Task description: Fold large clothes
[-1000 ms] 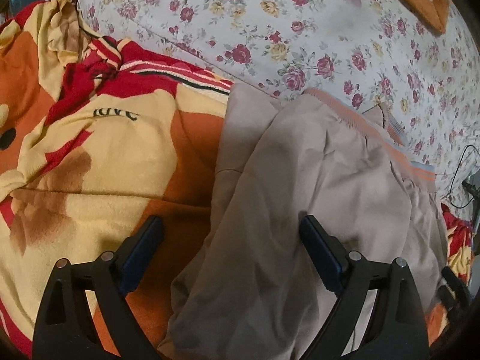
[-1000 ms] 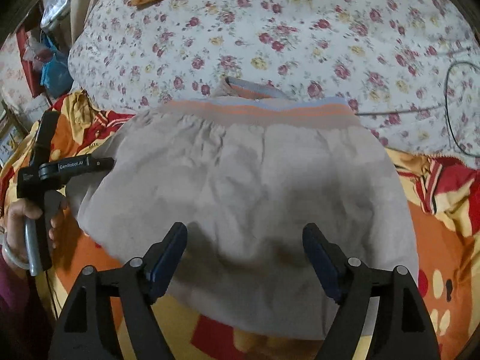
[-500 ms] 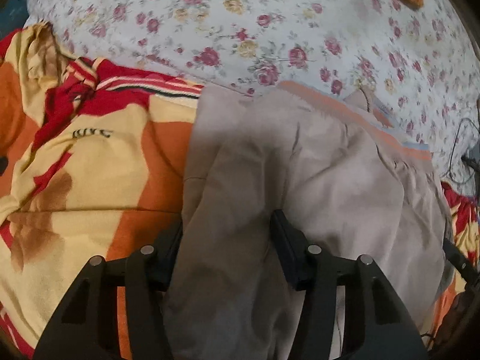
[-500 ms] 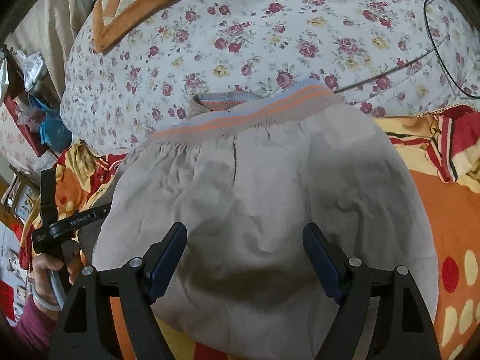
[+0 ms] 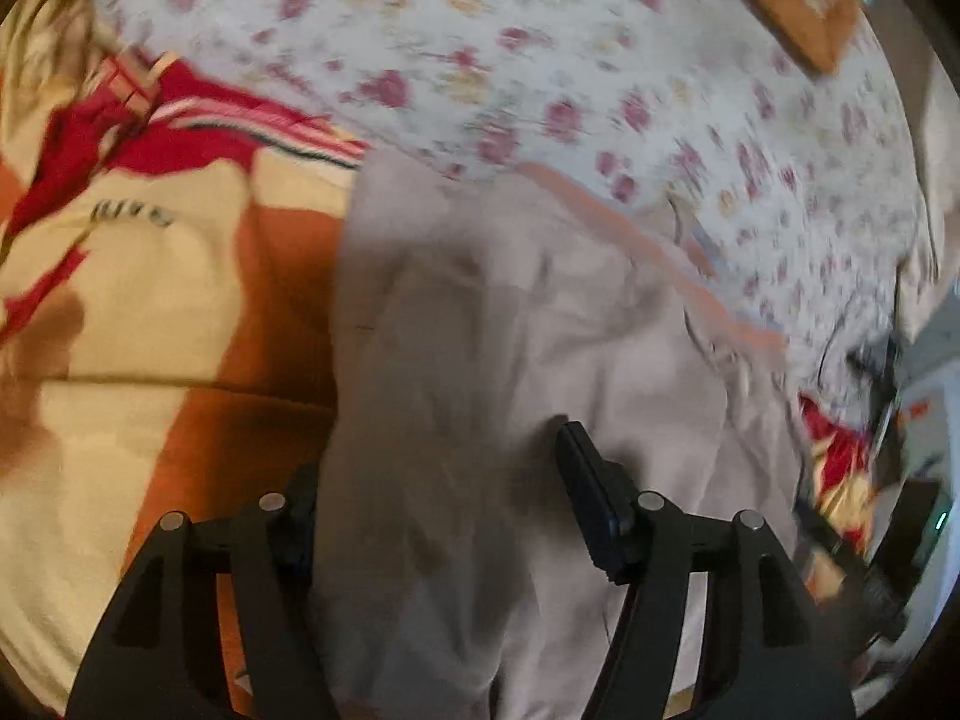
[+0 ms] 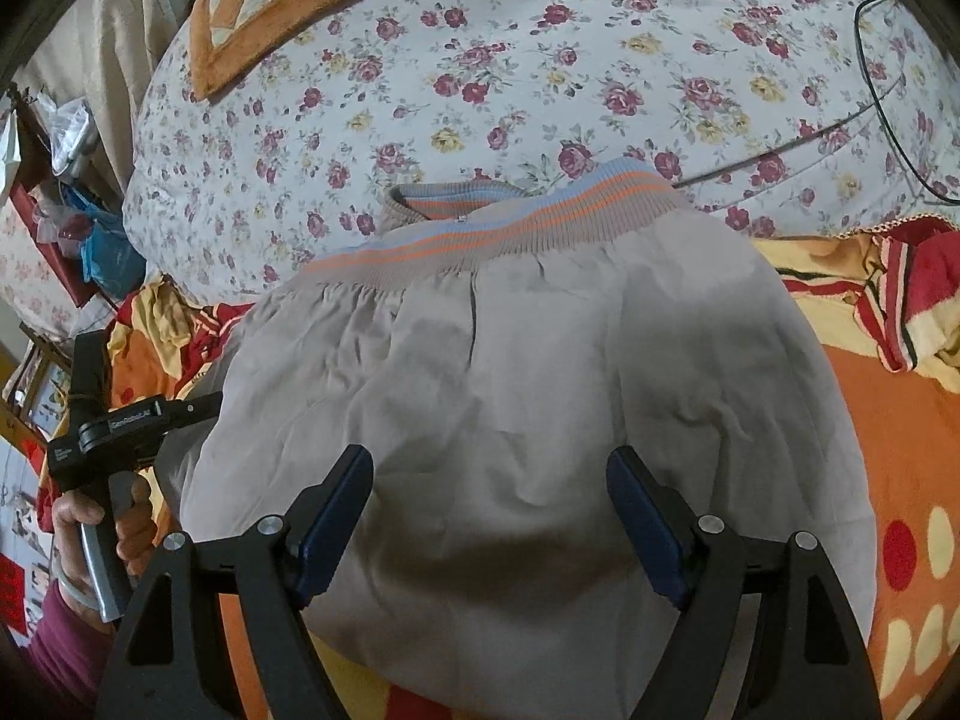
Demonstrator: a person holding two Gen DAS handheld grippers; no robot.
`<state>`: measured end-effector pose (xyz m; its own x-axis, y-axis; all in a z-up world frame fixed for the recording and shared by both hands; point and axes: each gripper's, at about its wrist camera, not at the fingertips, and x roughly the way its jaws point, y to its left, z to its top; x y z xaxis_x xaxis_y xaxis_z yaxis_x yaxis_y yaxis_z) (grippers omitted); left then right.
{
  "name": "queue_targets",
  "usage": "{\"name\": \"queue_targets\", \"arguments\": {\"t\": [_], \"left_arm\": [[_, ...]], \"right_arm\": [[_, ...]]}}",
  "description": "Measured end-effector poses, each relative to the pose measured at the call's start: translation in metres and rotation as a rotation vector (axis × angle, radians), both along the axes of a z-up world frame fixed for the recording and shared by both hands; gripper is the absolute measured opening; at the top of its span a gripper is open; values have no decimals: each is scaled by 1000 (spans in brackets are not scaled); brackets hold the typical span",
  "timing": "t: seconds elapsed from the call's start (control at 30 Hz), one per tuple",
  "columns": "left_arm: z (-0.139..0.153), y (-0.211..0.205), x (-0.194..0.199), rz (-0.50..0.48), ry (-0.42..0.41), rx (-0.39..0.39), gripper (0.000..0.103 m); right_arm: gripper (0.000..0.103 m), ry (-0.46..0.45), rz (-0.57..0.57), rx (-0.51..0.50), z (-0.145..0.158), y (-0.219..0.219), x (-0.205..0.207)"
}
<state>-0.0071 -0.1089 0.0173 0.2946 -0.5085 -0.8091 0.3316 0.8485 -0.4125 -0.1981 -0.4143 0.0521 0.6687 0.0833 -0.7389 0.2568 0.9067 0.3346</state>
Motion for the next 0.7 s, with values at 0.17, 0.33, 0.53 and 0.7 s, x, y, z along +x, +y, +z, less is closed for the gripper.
{"name": "queue_targets", "arguments": {"t": [0.17,0.33,0.53,0.7], "left_arm": [[-8,6,9,48,42,-20,66],[-5,0,3,41,-3,17,66],[-4,-6,2,41,-29,49,66],[-3,-6,0,45,-35,59,66]], "right_arm": [[82,-1,-2,4,-1,0,1],[83,2,13,-18,-1,5,5],[69,-3,58,-105,5,21,4],[57,-25,65,-110,8,27,8]]}}
